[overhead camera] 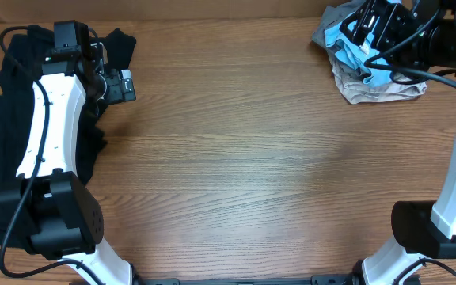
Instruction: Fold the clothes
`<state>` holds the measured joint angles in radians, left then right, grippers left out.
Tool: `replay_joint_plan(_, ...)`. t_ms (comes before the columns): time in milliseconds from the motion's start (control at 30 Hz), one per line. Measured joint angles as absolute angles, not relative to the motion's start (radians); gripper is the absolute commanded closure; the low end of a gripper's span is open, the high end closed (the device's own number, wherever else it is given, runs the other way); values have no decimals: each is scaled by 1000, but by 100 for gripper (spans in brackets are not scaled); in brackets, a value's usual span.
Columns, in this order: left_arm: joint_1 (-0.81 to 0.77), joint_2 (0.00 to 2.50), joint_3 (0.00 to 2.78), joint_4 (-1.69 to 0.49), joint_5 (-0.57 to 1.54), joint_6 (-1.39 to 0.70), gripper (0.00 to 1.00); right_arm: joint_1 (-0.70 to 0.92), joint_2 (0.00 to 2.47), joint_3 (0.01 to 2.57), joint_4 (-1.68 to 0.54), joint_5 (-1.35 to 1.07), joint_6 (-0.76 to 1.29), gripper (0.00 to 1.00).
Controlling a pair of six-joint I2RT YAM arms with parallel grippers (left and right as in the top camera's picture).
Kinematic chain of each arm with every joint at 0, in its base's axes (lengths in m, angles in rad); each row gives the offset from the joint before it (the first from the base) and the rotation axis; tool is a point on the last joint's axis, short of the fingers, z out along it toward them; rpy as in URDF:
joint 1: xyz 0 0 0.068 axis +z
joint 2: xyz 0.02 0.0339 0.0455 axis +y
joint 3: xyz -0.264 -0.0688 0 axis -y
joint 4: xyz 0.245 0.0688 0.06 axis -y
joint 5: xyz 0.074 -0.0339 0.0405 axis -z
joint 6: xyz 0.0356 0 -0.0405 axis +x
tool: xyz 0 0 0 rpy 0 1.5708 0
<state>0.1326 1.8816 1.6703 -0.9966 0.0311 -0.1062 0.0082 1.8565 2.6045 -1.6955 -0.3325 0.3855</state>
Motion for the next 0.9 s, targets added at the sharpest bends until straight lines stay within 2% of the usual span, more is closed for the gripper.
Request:
replay_joint_plan(467,133,1882,1670,-997,31,-106,0,8,1855,2605,-1674,-289,95,0)
replay_joint_plan(700,133,1882,1670,-997,31,-106,0,8,1802,2600,-1540,-251,20,0)
replay_joint_plan(900,133,1882,1670,-996,31,-106,0,8,1625,2472,-1390,-227,-33,0)
